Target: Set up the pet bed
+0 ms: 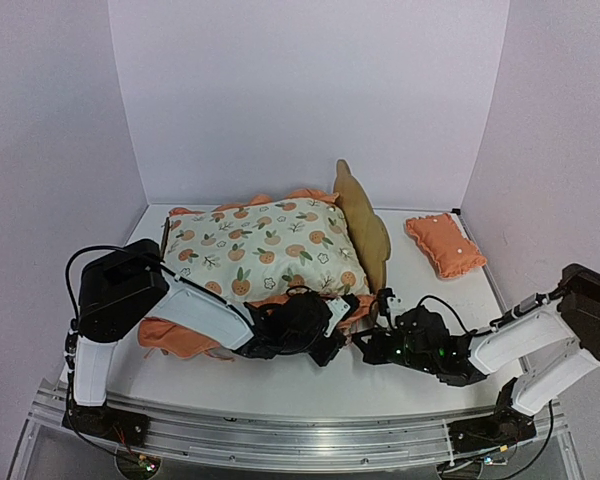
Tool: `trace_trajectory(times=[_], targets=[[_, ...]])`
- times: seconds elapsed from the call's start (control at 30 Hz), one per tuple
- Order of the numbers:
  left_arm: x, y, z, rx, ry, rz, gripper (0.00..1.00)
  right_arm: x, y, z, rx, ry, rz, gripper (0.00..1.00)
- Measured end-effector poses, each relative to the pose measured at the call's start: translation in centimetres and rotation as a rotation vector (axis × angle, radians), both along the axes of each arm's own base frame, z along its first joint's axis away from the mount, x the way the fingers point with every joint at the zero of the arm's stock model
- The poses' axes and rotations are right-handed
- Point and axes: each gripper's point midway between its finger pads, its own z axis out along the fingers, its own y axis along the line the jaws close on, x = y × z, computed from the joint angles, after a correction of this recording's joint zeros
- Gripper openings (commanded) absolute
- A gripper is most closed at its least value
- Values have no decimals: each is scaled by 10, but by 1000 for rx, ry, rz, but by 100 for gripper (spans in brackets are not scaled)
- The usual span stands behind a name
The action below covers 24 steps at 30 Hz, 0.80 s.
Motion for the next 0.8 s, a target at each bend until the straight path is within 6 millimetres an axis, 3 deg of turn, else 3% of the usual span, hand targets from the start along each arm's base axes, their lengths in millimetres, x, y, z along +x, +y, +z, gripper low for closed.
trace_trajectory(times=[0.17, 0.57, 0.8], targets=[[-6, -12, 1, 23, 22, -68, 0, -5, 3, 1, 1, 12, 37, 1], [-23, -19, -16, 101, -66, -290, 0, -23, -5, 1, -39, 83, 90, 27], [-22, -24, -18, 100, -105, -316, 0, -36, -20, 30, -54, 88, 118, 23]])
